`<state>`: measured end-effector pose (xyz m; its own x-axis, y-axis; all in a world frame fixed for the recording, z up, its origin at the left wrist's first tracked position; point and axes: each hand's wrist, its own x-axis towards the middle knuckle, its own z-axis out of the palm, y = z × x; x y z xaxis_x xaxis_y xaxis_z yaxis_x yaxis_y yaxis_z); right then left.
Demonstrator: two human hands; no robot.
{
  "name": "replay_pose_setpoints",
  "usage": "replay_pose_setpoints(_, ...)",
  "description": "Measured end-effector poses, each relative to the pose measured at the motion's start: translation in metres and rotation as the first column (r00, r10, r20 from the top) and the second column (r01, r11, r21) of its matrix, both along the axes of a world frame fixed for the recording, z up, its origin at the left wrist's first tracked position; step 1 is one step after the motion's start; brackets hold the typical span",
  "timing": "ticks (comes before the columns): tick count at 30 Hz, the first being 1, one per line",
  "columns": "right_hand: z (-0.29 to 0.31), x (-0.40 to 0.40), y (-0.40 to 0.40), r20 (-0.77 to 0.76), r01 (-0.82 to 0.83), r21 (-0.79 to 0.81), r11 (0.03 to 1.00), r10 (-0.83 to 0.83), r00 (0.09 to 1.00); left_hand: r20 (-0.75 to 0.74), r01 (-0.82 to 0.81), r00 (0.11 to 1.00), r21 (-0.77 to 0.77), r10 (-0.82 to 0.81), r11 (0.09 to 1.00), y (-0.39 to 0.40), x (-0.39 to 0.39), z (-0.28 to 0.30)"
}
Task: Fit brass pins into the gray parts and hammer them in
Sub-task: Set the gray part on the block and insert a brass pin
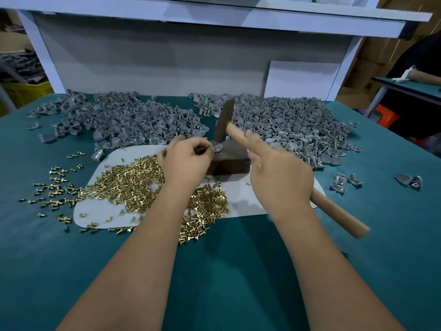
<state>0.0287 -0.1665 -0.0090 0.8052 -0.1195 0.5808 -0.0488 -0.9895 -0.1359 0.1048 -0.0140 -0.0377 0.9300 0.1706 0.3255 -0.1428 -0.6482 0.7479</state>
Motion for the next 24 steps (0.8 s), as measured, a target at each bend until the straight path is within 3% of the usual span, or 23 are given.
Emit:
replay_pose_setpoints(2,0.0005,0.0012,-0.0012,-0.021,0.021,0.024,0.999,-0.021,1.000,-0.007,0.000,1.000,-0.005,0.000,1.000,0.0000,0.0000,-0.0003)
replay_pose_setpoints(6,0.0031,-0.0049,-0.0012,0.149,0.002,0.096,0.995,-0.016,0.989,-0.004,0.000,1.000,-0.005,0.000,1.000,-0.0003,0.0019,-0.0016)
replay_pose_setpoints(9,-0.0003,-0.0035,0.0013,-0.019,0.023,-0.005,1.000,-0.023,1.000,-0.028,0.001,1.000,-0.031,-0.002,1.000,0.0005,0.0009,-0.0002)
replay_pose_setpoints(11,-0.0007,-0.0033,0.0024,-0.009,0.037,0.019,0.999,-0.037,0.999,-0.040,-0.005,0.999,-0.032,0.003,0.999,-0.0009,0.0002,0.0008)
replay_pose_setpoints(14,0.0015,-0.0055,0.0040,0.127,0.000,0.076,0.997,-0.010,0.992,-0.020,-0.026,0.999,-0.010,0.026,1.000,-0.0023,-0.0006,0.0015)
replay_pose_setpoints(18,-0.0015,-0.0054,0.0062,-0.013,0.008,-0.028,1.000,-0.008,1.000,-0.020,-0.055,0.998,-0.029,0.054,0.998,-0.0026,-0.0041,0.0030)
replay_pose_setpoints(22,0.0004,-0.0078,0.0051,0.197,-0.027,0.087,0.996,0.009,0.980,-0.016,-0.072,0.997,0.028,0.073,0.997,-0.0040,-0.0040,0.0022)
replay_pose_setpoints(24,0.0001,-0.0074,0.0025,0.214,-0.043,0.063,0.997,0.028,0.976,-0.013,-0.071,0.997,0.040,0.072,0.997,-0.0038,-0.0034,0.0013)
